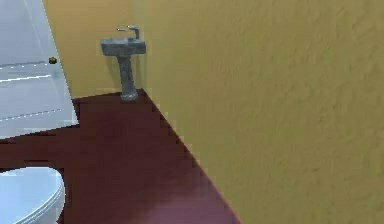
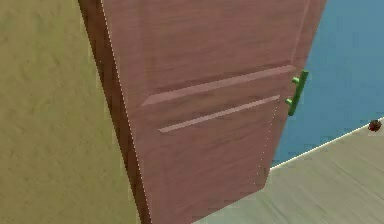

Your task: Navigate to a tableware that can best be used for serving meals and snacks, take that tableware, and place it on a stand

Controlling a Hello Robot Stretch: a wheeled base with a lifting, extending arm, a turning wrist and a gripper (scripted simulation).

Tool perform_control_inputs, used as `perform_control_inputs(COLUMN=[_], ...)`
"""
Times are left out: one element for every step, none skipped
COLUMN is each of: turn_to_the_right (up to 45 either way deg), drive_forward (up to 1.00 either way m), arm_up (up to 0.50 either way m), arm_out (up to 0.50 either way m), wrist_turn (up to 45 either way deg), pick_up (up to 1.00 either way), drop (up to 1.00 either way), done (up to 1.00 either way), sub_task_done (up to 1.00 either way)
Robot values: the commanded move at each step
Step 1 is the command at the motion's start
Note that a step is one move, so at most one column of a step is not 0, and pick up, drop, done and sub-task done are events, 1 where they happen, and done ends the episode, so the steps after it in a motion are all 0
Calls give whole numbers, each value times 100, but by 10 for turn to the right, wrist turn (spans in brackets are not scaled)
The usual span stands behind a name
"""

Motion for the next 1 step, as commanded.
perform_control_inputs(turn_to_the_right=[-30], drive_forward=[0], arm_up=[0], arm_out=[0], wrist_turn=[0], pick_up=[0], drop=[0], done=[0], sub_task_done=[0])
